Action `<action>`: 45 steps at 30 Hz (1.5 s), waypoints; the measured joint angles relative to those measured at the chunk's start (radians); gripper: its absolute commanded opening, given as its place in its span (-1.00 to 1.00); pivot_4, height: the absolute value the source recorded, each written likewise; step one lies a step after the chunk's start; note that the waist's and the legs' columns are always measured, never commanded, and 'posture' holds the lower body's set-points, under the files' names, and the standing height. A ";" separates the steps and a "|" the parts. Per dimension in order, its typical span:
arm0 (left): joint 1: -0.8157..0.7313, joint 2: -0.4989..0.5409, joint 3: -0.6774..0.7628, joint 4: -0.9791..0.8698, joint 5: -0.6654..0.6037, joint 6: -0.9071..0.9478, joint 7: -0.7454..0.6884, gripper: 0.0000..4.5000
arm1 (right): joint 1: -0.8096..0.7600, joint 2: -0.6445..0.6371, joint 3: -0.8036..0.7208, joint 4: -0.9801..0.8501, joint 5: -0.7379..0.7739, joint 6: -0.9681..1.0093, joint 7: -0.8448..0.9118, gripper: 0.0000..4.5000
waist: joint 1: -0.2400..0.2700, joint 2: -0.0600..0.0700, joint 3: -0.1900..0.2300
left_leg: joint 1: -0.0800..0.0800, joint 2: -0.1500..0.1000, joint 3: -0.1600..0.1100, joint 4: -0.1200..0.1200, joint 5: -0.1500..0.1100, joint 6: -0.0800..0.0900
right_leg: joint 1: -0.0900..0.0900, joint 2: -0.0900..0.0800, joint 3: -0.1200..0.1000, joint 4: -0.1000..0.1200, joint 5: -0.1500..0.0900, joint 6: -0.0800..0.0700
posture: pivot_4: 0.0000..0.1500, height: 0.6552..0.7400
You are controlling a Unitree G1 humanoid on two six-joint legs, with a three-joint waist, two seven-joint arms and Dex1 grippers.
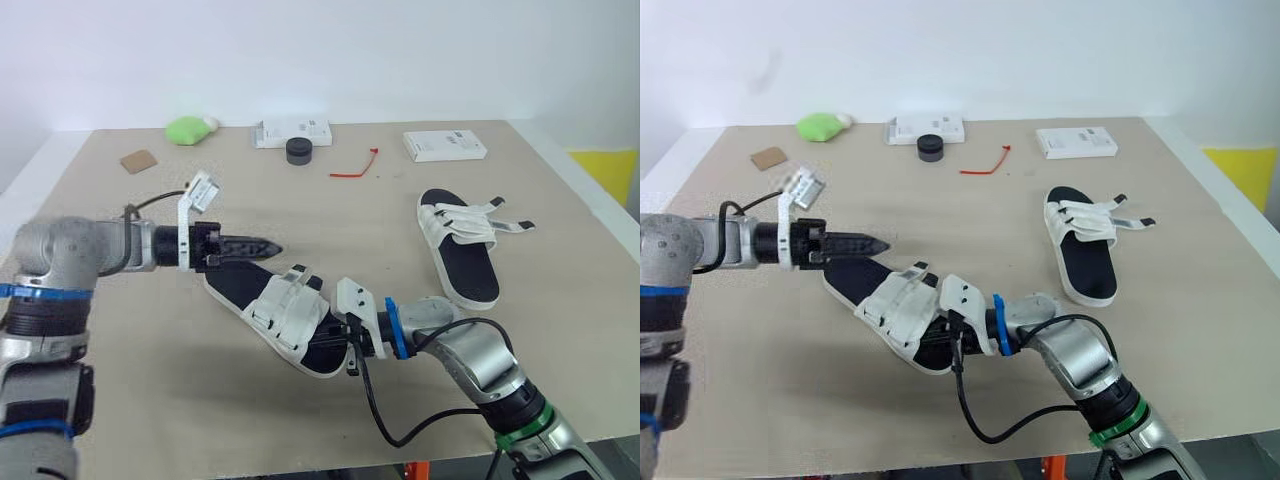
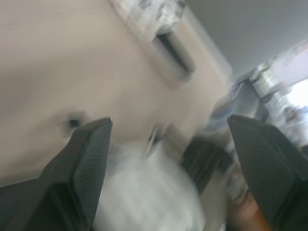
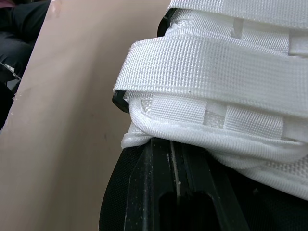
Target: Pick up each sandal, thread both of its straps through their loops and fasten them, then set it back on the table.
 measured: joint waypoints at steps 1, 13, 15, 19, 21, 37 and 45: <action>0.035 0.033 -0.055 0.015 0.090 -0.130 -0.108 0.76 | 0.000 0.000 -0.003 0.003 0.000 -0.002 0.000 -1.00 | 0.000 0.000 0.001 | 0.000 0.000 0.000 0.000 0.000 0.001 | 0.000 0.000 0.000 0.000 0.000 0.000 | 1.00 1.00; 0.204 -0.031 -0.091 0.048 0.352 -0.715 -0.381 0.76 | 0.002 0.009 -0.062 0.028 0.054 0.030 0.002 -1.00 | 0.010 -0.001 0.005 | -0.007 0.002 0.001 0.005 -0.001 0.008 | -0.005 0.002 0.000 0.001 0.001 0.000 | 1.00 1.00; 0.227 -0.031 -0.091 0.044 0.359 -0.720 -0.393 0.76 | 0.008 -0.003 -0.114 0.035 0.084 0.060 -0.010 -1.00 | 0.013 0.000 0.009 | -0.008 0.002 0.001 0.007 -0.001 0.008 | -0.005 0.001 0.000 0.001 0.002 0.001 | 1.00 1.00; 0.256 -0.031 -0.087 0.030 0.364 -0.710 -0.395 0.76 | 0.036 -0.056 -0.216 0.023 0.141 0.109 -0.013 -1.00 | 0.021 0.000 0.013 | -0.012 0.002 0.001 0.007 -0.001 0.008 | -0.009 0.001 0.000 0.001 0.002 0.001 | 1.00 1.00; 0.264 -0.031 -0.077 0.008 0.357 -0.693 -0.394 0.76 | 0.044 -0.071 -0.265 -0.001 0.172 0.122 -0.019 -1.00 | 0.022 0.001 0.014 | -0.013 0.002 0.001 0.007 -0.002 0.010 | -0.010 0.002 0.000 0.001 0.002 0.000 | 1.00 1.00; 0.379 -0.115 -0.066 -0.109 0.422 -0.791 -0.333 0.76 | 0.163 -0.259 -0.728 -0.297 0.578 0.294 -0.119 -1.00 | 0.024 0.002 0.015 | -0.013 0.002 0.001 0.009 -0.003 0.012 | -0.008 0.001 0.000 0.001 0.002 0.000 | 1.00 1.00; 0.361 -0.193 -0.082 -0.063 0.460 -0.848 -0.321 0.76 | 0.240 -0.304 -0.849 -0.351 0.711 0.311 -0.228 -1.00 | 0.024 0.002 0.015 | -0.011 0.001 0.002 0.011 -0.002 0.014 | -0.005 0.001 0.001 0.001 0.004 0.001 | 1.00 1.00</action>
